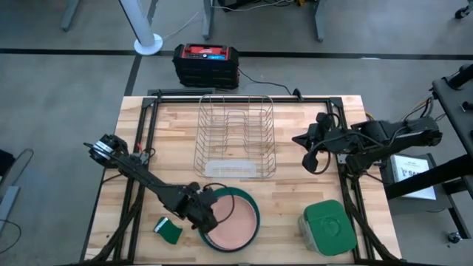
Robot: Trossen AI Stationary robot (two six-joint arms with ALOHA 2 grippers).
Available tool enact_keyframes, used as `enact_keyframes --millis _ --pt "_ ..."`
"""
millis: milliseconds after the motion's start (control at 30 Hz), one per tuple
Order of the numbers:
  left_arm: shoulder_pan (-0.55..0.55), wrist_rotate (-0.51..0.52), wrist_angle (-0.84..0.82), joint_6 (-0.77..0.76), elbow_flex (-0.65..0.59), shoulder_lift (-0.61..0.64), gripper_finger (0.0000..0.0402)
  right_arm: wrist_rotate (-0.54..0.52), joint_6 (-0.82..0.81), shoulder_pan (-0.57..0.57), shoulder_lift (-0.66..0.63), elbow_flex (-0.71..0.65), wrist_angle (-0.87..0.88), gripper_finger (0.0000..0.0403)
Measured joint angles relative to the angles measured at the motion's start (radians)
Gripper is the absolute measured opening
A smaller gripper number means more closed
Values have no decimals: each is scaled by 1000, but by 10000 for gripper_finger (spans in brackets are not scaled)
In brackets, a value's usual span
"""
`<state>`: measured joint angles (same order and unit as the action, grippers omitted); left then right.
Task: Sort dishes
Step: Put the pink plate in the dishwasher rack
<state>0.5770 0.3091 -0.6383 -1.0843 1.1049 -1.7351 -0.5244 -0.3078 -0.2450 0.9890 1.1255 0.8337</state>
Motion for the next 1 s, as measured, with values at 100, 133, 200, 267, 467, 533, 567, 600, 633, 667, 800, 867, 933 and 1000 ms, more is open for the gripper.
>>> enact_keyframes --millis 100,133,200,267,467,533,567,600,633,667,800,867,933,1000 --pt "0 28 -9 -4 0 0 116 0 -12 0 0 -11 0 0" --pt "0 35 -18 -5 4 0 116 0 -15 0 0 -15 0 0" --pt "0 51 -46 -5 21 0 116 0 -23 0 0 -21 1 0" --pt "0 78 -98 -6 43 1 116 0 -25 0 0 -24 1 0" --pt "0 97 -197 3 102 2 116 0 -29 0 0 -28 0 0" --pt "2 86 -195 20 121 2 116 0 -30 0 0 -28 0 0" --pt "2 78 -194 28 131 2 116 0 -30 0 0 -28 0 0" --pt "3 73 -195 34 139 2 116 0 -30 0 0 -28 0 0" --pt "3 71 -195 38 146 2 116 0 -30 0 0 -28 0 0" --pt "3 68 -196 43 154 2 116 0 -30 0 0 -28 0 0" --pt "3 46 -194 44 159 2 116 0 -30 0 0 -28 0 0" --pt "3 41 -196 26 143 2 116 0 -30 0 0 -28 0 0" --pt "3 41 -197 2 123 2 116 0 -30 0 0 -28 0 0" --pt "3 44 -196 -5 111 2 116 0 -30 0 0 -28 0 0"
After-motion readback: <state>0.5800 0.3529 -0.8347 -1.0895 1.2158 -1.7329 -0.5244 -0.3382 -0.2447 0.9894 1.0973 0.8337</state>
